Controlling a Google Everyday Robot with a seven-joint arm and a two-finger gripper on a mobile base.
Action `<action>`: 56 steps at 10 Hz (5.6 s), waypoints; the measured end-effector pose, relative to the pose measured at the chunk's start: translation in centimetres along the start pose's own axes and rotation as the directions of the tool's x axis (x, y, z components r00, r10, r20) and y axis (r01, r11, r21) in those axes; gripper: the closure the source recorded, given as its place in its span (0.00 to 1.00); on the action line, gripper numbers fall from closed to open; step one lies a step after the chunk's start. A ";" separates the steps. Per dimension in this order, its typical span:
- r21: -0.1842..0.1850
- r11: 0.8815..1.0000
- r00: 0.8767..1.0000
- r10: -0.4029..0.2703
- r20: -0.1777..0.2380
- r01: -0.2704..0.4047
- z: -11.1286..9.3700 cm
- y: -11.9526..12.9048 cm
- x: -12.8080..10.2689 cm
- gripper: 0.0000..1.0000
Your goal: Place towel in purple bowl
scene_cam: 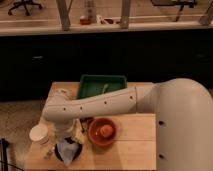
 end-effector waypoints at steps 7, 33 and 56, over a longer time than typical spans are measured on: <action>-0.004 1.000 0.999 -0.026 0.046 0.026 0.2 -0.4 0.2 0.20; -0.006 0.999 0.998 -0.031 0.056 0.031 0.3 -0.5 0.3 0.20; -0.006 0.999 0.998 -0.031 0.058 0.032 0.4 -0.5 0.3 0.20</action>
